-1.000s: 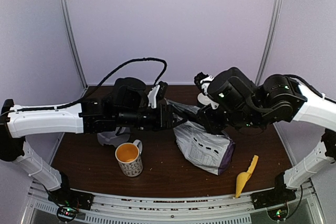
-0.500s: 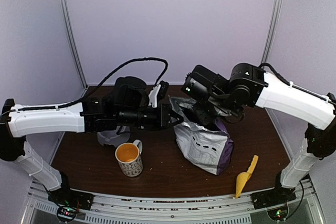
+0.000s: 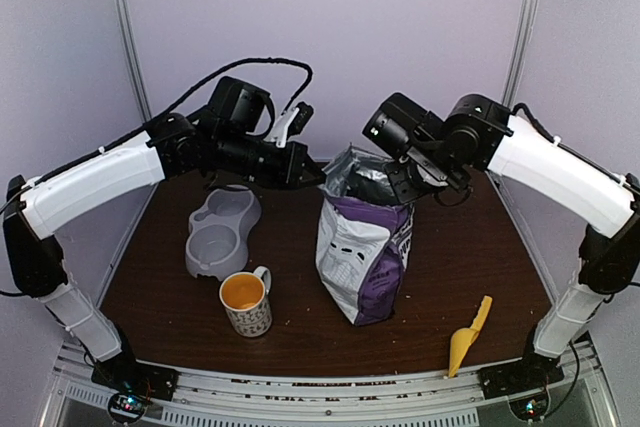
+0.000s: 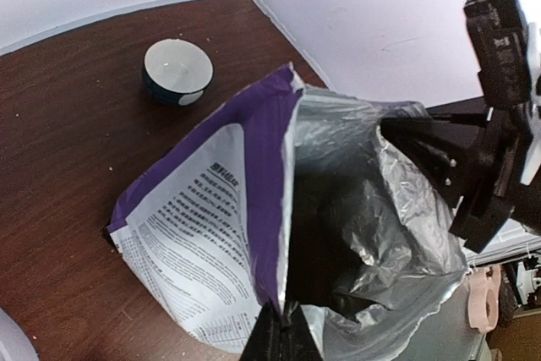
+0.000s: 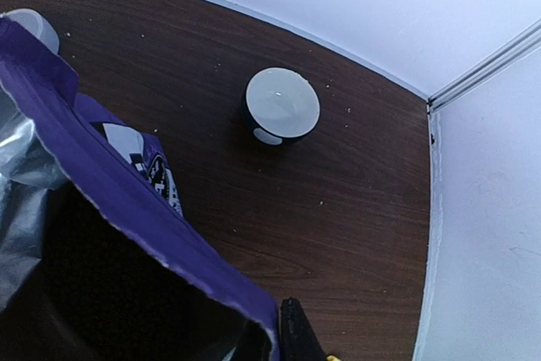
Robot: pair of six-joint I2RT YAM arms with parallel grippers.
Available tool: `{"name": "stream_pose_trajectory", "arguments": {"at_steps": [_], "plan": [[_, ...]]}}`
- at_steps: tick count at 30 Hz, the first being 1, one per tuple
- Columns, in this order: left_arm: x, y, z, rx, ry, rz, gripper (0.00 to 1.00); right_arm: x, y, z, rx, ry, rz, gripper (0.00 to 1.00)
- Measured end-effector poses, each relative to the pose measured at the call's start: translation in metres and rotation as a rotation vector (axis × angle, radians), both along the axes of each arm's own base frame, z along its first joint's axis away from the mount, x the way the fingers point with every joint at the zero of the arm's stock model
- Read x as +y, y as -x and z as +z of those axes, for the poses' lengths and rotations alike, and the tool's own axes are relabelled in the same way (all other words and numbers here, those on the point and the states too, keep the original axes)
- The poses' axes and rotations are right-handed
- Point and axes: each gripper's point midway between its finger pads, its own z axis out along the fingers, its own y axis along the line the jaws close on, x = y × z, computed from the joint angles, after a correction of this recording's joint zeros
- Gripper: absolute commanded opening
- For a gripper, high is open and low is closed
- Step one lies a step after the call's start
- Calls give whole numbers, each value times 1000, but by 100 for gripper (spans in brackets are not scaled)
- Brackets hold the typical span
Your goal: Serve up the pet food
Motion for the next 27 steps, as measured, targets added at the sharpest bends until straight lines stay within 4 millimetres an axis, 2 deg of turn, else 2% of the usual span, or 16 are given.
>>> {"name": "stream_pose_trajectory", "arguments": {"at_steps": [1, 2, 6, 7, 9, 11, 15, 22, 25, 27], "plan": [[2, -2, -2, -2, -15, -5, 2, 2, 0, -1, 1, -19, -1, 14], [3, -3, -5, -1, -29, -11, 9, 4, 0, -2, 5, -40, 3, 21], [2, -6, -12, 2, -55, -31, 56, 8, 6, -6, 27, -136, 35, 46], [1, -6, -13, 9, -52, -34, 64, 9, 8, -4, 32, -163, 42, 50], [0, -5, -13, 9, -52, -43, 77, 12, 11, 4, 33, -218, 68, 57], [-1, -4, -13, 17, -48, -47, 85, 16, 13, 11, 32, -265, 87, 63], [-3, -2, -12, 32, -35, -55, 93, 26, 16, 19, 36, -307, 138, 72], [-20, -4, -3, 25, -10, -80, 98, 50, 11, 25, 53, -299, 235, 73], [-23, -2, -11, 40, -26, -81, 97, 59, 6, 19, 65, -265, 261, 72], [-21, 0, -21, 56, -46, -76, 93, 66, 1, 14, 72, -245, 270, 71]]}}
